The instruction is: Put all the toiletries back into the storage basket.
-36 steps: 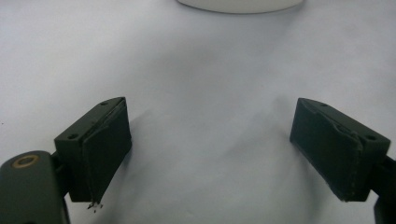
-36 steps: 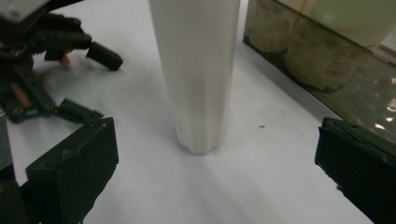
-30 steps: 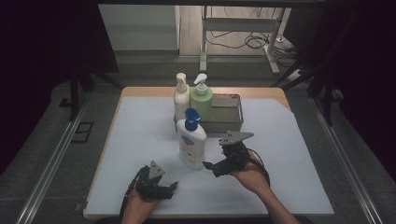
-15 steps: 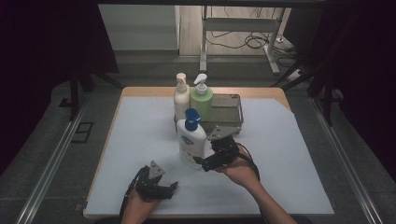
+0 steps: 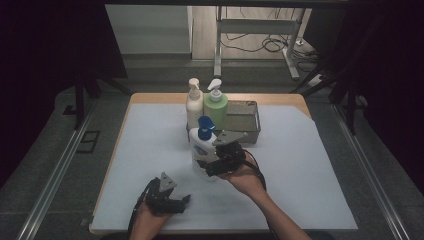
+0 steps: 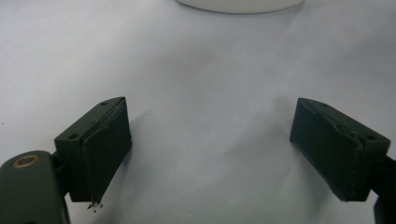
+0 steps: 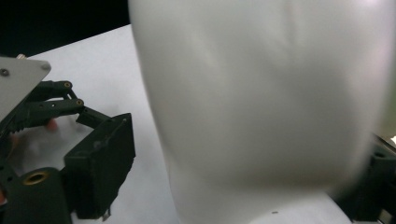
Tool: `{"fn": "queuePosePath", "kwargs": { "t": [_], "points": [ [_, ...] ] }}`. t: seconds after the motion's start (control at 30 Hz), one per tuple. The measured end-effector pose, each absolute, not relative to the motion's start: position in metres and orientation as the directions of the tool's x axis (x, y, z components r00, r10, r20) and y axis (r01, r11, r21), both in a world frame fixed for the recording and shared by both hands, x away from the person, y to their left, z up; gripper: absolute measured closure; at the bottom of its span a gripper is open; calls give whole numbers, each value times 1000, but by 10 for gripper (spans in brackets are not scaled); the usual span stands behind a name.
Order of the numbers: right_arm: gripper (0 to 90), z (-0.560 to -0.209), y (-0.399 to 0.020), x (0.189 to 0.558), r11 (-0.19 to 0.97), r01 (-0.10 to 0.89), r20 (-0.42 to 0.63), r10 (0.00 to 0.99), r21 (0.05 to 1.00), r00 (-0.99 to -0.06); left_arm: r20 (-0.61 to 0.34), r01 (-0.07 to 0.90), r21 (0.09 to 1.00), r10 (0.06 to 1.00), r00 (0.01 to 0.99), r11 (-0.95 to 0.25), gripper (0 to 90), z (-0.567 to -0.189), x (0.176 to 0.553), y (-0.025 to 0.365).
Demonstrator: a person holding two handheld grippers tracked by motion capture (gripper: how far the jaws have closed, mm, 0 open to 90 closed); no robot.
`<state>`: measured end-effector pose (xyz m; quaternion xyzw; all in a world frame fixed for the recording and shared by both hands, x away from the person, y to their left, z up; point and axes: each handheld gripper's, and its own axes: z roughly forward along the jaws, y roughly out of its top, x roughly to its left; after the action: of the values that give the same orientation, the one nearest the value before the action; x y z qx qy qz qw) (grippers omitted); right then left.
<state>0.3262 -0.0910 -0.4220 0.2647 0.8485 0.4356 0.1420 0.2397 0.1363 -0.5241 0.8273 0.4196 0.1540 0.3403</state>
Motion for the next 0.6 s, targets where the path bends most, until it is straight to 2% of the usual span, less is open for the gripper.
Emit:
{"fn": "queuePosePath", "kwargs": {
  "t": [0.2,0.4,0.6],
  "points": [
    [162,-424,-83,328,472,320,-19,583,822,-812,-31,589,693,799,601,-416,122,-524,240,136],
    [289,-424,-80,329,451,313,-14,587,836,-809,-31,589,693,799,601,-416,122,-524,240,136],
    [376,-421,-81,329,440,304,-26,601,845,-799,-30,589,692,799,601,-417,122,-524,240,136]
  ]
}}
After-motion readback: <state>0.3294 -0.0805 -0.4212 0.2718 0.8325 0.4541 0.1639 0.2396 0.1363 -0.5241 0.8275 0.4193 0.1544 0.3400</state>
